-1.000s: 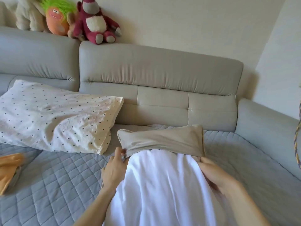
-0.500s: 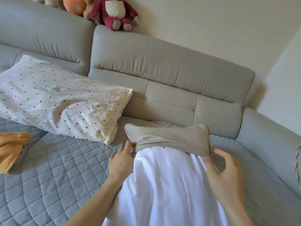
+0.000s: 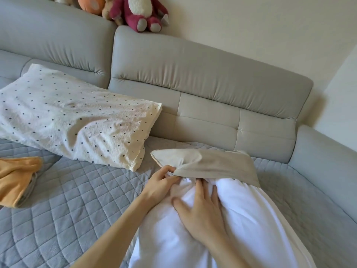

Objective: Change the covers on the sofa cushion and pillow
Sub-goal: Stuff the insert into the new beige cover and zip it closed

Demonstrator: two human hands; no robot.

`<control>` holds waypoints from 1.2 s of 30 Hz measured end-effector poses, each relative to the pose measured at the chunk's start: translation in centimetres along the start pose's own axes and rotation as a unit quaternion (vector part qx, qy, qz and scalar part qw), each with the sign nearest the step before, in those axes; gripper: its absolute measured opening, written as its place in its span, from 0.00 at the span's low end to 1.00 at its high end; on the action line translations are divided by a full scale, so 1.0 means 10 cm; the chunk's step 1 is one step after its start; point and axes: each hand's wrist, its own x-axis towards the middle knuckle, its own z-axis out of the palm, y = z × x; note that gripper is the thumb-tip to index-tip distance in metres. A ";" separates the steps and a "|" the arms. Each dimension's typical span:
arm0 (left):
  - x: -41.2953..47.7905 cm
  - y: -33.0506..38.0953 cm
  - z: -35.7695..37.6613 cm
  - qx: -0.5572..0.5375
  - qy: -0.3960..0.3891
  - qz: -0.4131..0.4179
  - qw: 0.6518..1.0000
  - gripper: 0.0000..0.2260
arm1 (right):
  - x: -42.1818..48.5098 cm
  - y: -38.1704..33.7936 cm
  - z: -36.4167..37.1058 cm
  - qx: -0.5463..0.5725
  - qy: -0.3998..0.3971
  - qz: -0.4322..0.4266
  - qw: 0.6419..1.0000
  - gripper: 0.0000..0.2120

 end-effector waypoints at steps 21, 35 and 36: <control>-0.39 0.01 0.21 0.353 0.088 0.059 0.930 0.08 | 0.17 0.39 -0.04 0.019 0.010 -0.070 0.997 0.33; 0.03 1.18 0.50 0.705 -0.104 0.200 0.672 0.20 | -0.13 1.80 -1.17 0.166 -0.014 0.270 0.948 0.54; 0.12 1.32 0.60 0.698 -0.152 0.128 0.688 0.17 | -0.13 1.86 -1.10 0.164 -0.053 0.252 0.952 0.54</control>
